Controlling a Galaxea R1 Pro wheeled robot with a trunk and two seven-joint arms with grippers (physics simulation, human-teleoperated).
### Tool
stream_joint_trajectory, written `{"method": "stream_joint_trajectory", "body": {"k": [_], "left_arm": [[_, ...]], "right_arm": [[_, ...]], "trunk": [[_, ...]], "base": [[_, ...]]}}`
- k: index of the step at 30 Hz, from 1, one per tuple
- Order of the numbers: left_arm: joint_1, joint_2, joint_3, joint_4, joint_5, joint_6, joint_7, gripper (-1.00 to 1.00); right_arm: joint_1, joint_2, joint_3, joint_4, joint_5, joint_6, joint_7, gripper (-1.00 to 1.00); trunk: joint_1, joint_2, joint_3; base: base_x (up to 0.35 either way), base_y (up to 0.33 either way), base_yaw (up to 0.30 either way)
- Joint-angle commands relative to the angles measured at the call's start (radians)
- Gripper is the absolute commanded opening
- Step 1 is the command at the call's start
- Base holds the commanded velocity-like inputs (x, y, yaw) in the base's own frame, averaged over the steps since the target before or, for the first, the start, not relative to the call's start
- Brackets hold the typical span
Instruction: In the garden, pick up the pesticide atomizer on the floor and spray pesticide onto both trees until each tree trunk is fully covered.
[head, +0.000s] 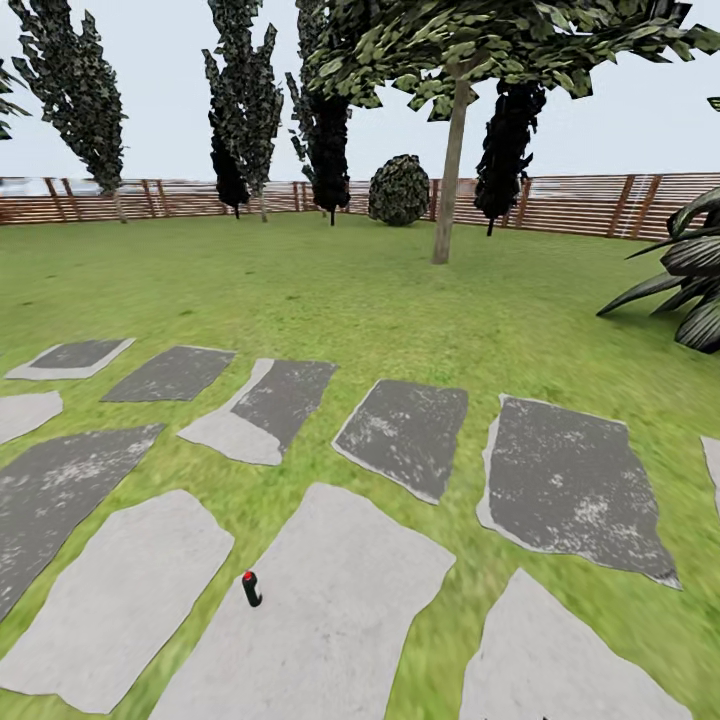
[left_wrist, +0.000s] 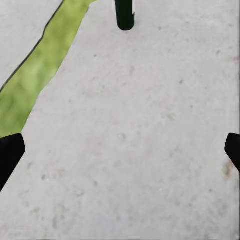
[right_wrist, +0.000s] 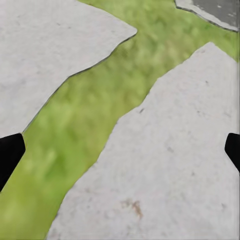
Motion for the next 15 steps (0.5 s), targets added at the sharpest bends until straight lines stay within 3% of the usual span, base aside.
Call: {"method": "stream_joint_trajectory", "body": {"k": [1,4,8,15], "left_arm": [[-0.012,0.0,0.001,0.0,0.0,0.003,-0.001,1.0],[-0.099,-0.001,-0.003,0.008,0.0,0.01,-0.009,1.0],[-0.168,-0.002,-0.003,0.009,-0.002,0.033,-0.01,1.0],[-0.303,-0.013,-0.003,0.008,-0.016,0.128,-0.01,1.0]], "right_arm": [[-0.001,-0.001,0.0,-0.014,0.0,0.0,0.0,1.0],[-0.044,-0.001,-0.001,-0.077,-0.002,0.003,-0.001,1.0],[-0.136,-0.001,-0.001,-0.089,-0.004,0.005,-0.001,1.0],[-0.271,0.0,-0.001,-0.095,-0.003,0.01,0.0,1.0]], "trunk": [[0.0,0.0,0.0],[0.0,0.0,0.0],[0.0,0.0,0.0],[0.0,0.0,0.0]], "base": [[0.051,-0.045,0.004],[0.017,-0.015,0.001],[0.003,-0.003,0.0],[0.0,0.0,0.0]]}}
